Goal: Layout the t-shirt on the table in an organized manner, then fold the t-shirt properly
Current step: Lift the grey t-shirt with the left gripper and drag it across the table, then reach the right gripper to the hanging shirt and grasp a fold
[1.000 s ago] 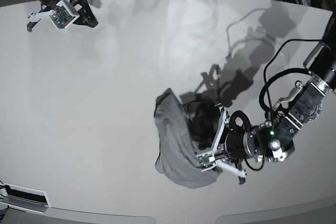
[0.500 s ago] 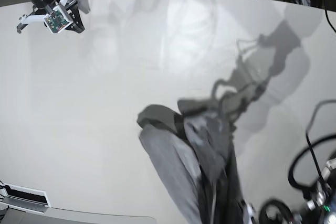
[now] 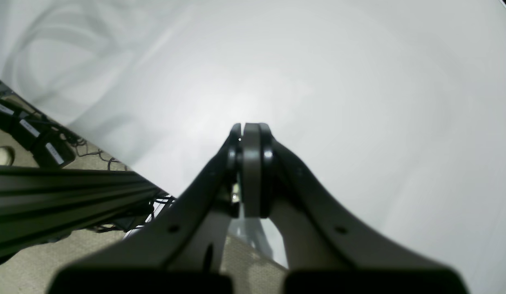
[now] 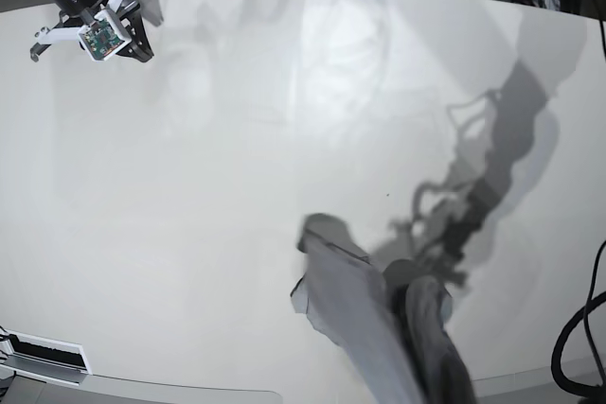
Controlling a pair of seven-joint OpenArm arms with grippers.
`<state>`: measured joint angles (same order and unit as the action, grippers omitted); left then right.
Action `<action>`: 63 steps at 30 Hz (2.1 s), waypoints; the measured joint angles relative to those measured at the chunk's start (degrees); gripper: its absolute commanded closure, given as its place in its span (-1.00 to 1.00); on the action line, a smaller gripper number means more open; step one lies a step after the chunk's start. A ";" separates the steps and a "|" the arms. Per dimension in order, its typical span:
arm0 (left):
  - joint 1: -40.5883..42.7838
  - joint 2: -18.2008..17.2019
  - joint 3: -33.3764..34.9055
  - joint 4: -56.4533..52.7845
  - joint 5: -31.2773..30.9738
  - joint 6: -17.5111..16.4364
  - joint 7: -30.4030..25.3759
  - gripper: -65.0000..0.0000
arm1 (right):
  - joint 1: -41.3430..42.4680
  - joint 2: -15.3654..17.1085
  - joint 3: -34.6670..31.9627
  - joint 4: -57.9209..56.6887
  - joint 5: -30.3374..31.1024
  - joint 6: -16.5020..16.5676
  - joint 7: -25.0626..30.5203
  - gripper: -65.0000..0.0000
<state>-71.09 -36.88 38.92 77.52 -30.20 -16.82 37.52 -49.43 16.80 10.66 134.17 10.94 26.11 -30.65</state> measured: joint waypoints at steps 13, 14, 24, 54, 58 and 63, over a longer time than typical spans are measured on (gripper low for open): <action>-1.49 1.03 -0.61 0.81 -26.43 -23.74 8.66 1.00 | -0.02 -0.15 -0.17 0.00 5.20 3.91 0.07 1.00; -1.49 1.03 -0.61 0.81 -26.60 -23.74 9.68 1.00 | 0.33 -0.13 -0.13 0.00 5.14 3.89 0.50 1.00; 6.10 7.28 -0.74 0.55 -31.45 -23.12 10.78 1.00 | 1.20 0.02 0.00 0.00 5.09 2.82 1.36 0.97; 8.41 21.84 -0.44 -15.39 -25.99 -22.93 10.47 1.00 | 53.05 -15.54 -17.94 -46.58 7.50 1.95 0.83 -0.16; 7.72 21.84 -0.46 -16.15 -25.90 -22.93 10.47 1.00 | 59.65 -16.90 -17.90 -51.21 10.08 3.89 -3.30 -0.16; 7.56 21.81 -0.48 -16.13 -25.90 -22.93 10.32 1.00 | 64.48 -19.76 -17.90 -54.40 11.85 3.50 -4.79 -0.16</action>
<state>-63.53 -15.07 38.44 61.39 -56.10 -39.75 47.83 15.05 -2.96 -7.25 79.77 22.79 29.61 -35.44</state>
